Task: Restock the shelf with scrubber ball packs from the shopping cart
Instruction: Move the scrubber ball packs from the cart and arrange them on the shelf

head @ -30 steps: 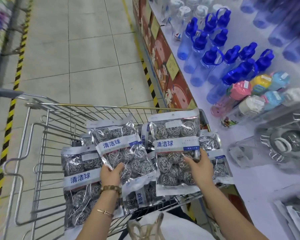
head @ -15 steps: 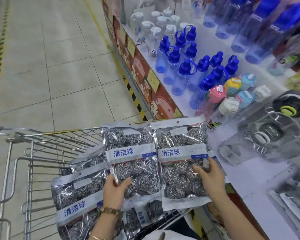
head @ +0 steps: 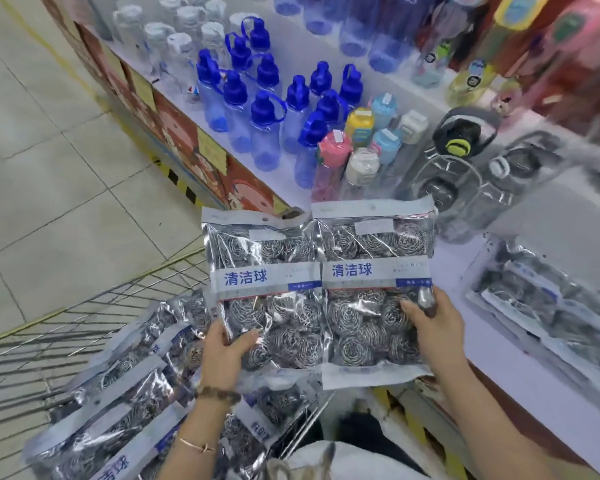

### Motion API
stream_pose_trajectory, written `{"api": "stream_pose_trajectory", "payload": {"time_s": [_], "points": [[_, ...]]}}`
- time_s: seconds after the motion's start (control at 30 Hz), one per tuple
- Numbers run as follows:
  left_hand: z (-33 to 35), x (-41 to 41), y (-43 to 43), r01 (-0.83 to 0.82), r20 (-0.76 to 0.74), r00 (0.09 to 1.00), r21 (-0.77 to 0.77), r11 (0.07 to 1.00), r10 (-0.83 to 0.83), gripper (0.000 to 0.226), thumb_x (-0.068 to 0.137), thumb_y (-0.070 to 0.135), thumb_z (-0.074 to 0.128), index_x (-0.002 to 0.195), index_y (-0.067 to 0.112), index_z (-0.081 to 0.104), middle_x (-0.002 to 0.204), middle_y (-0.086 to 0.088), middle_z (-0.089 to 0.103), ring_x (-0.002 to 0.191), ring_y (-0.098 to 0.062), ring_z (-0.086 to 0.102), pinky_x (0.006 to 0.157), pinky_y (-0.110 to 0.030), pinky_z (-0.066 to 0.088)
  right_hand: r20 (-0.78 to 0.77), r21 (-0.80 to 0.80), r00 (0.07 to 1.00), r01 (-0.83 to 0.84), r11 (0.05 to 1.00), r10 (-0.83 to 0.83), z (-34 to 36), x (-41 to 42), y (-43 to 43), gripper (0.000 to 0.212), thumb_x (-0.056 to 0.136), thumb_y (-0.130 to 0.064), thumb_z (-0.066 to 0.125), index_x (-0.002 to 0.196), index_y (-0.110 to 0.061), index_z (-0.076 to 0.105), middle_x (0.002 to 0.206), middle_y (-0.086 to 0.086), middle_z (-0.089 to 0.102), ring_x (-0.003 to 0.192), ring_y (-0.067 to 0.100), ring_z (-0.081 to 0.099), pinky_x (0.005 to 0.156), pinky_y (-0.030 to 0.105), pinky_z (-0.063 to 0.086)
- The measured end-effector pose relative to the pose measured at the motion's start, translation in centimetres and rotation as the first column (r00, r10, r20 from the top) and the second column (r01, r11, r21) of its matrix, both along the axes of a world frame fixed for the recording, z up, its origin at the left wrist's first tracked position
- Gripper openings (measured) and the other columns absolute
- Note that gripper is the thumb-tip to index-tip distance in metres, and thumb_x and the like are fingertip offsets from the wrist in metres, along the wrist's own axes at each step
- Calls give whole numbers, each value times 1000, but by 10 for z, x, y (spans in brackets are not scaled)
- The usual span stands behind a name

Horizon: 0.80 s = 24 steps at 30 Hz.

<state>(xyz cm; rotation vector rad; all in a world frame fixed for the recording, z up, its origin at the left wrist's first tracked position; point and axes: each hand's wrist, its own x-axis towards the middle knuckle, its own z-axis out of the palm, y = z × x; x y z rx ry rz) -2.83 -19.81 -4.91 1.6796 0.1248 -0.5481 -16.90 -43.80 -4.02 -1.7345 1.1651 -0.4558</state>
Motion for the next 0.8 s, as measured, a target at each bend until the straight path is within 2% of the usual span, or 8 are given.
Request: {"api": "stream_pose_trajectory", "payload": {"time_s": [0.1,0.17,0.3,0.37,0.47,0.57,0.7,0.8], "points": [[4,-3,-22,99,21,995,15,995,-99,36,81,1,62,99,27,43,85,18,44,80,-4,49,64,-20,39,29,20,995,93,995,-94,2,-24,-10,26,85,-12,66,105,-25,55,95,-5,63,87,13,59,80,29,45],[2,-6,-37,156,16,987,71,985,-158,36,81,12,65,111,23,49,106,10,51,104,-21,51,88,-38,45,52,45,985,161,986,-163,3,-44,-16,25,86,-12,64,107,-23,56,91,-9,63,82,6,59,72,27,45],[5,-30,-72,227,8,973,80,971,-229,72,78,26,67,138,5,33,131,-3,41,125,-24,38,103,-40,34,56,25,963,264,964,-265,2,-90,-31,22,87,-13,64,106,-21,57,87,-13,62,78,3,58,69,27,43],[7,-48,-91,271,9,962,86,959,-272,54,83,16,65,130,6,42,121,1,44,116,-19,43,98,-36,34,60,22,947,314,949,-315,1,-118,-39,20,88,-14,63,107,-21,58,88,-9,63,78,7,59,70,26,45],[7,-76,-119,357,20,933,69,932,-359,24,83,10,65,87,27,49,91,15,46,82,2,45,79,-23,40,63,40,911,406,913,-408,0,-165,-53,22,88,-14,62,110,-14,60,94,0,66,85,17,61,75,30,45],[9,-114,-149,472,57,877,86,878,-477,36,81,18,68,114,17,54,111,4,57,100,-13,54,91,-33,45,101,57,862,493,868,-497,4,-219,-65,20,88,-13,63,108,-13,61,95,-1,66,85,16,61,78,29,45],[16,-180,-192,590,112,793,103,801,-599,21,86,11,59,105,13,51,97,5,57,87,-13,54,80,-31,40,152,35,791,594,803,-592,14,-298,-79,14,89,-7,60,101,-14,57,85,-10,60,75,2,53,62,6,41],[19,-228,-224,649,179,731,119,752,-659,32,86,7,59,117,5,51,112,-2,58,105,-21,52,91,-30,39,168,30,730,668,743,-663,13,-356,-88,14,89,-8,60,100,-15,58,83,-13,59,75,2,53,65,14,40]]}}
